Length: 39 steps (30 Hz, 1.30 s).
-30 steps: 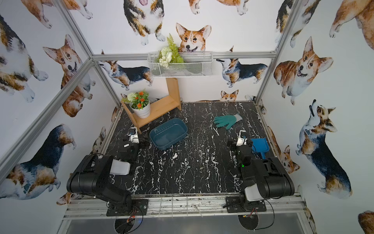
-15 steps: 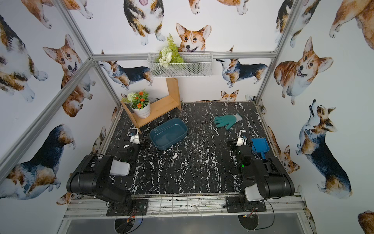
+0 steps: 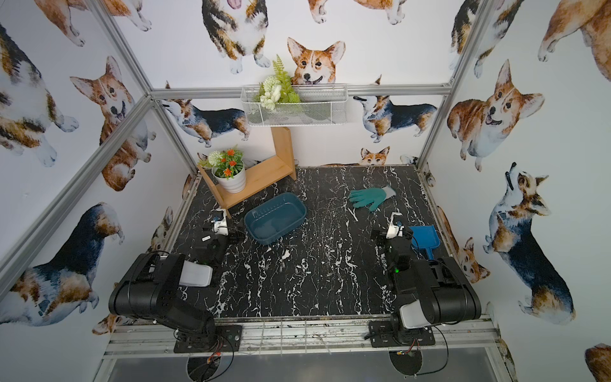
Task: Put the bit on the desktop into the storage box
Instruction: Move the storage box to the center of the board.
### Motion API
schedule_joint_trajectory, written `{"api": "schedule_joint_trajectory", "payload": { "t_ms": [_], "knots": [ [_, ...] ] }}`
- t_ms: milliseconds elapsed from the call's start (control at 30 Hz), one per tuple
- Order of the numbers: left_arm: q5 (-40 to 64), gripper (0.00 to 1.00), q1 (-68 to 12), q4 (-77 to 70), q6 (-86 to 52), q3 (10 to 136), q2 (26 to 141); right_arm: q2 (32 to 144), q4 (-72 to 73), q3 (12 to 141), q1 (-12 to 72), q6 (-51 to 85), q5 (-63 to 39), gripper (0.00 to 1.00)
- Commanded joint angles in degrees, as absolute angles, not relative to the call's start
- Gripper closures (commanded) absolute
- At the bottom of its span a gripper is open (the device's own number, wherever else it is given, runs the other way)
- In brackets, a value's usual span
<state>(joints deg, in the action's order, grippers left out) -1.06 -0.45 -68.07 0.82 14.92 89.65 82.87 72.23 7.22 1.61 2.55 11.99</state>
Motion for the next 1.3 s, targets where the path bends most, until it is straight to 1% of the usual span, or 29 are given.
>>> {"api": "schedule_joint_trajectory", "payload": {
  "t_ms": [0,100,200,300,367,433,533,567,733,867,933,1067,1267],
  "knots": [
    [-0.6,0.00,-0.3,-69.1,0.7,15.1,89.6,82.9,73.8,7.6,1.6,2.5,11.4,0.00],
    [-4.3,0.00,-0.4,-68.7,-0.4,15.2,89.2,82.3,74.4,7.2,1.5,2.9,13.2,0.00],
    [-5.4,0.00,-0.7,-64.7,-0.3,15.3,84.8,76.9,69.4,7.5,1.6,3.8,15.0,0.00],
    [-4.5,0.00,-1.2,-57.2,0.2,16.3,77.6,69.3,60.1,9.1,1.5,4.6,15.8,0.00],
    [-4.6,0.00,-1.2,-52.0,-2.1,17.3,72.6,64.6,48.7,12.9,1.5,9.4,16.9,0.00],
    [-8.0,0.00,-1.1,-44.9,-9.8,18.7,67.1,58.9,40.0,16.5,1.5,15.0,16.3,0.00],
    [-20.8,0.00,-0.9,-27.2,-25.9,22.5,60.3,54.6,30.0,20.5,1.5,19.7,10.7,0.00],
    [-22.0,0.00,-0.6,-23.8,-28.1,23.1,58.8,53.7,27.6,21.5,1.5,20.5,8.8,0.00],
    [-12.9,0.00,-0.5,-16.5,-26.5,23.2,51.0,51.3,16.3,26.3,1.6,23.4,-1.1,0.00],
    [-7.1,0.00,-0.7,-14.1,-28.1,21.9,48.7,51.5,13.4,27.5,2.8,24.1,-8.1,0.00],
    [-3.8,0.00,-0.9,-13.0,-29.4,21.6,49.2,52.2,12.9,27.9,5.1,23.7,-10.2,0.00],
    [2.2,0.00,-1.5,-12.0,-30.6,21.9,52.2,55.4,10.3,30.2,12.4,22.9,-8.8,0.00],
    [5.3,0.00,-4.0,-11.6,-30.5,23.5,57.1,62.9,9.0,34.4,23.4,21.8,-3.8,0.00]
  ]
}}
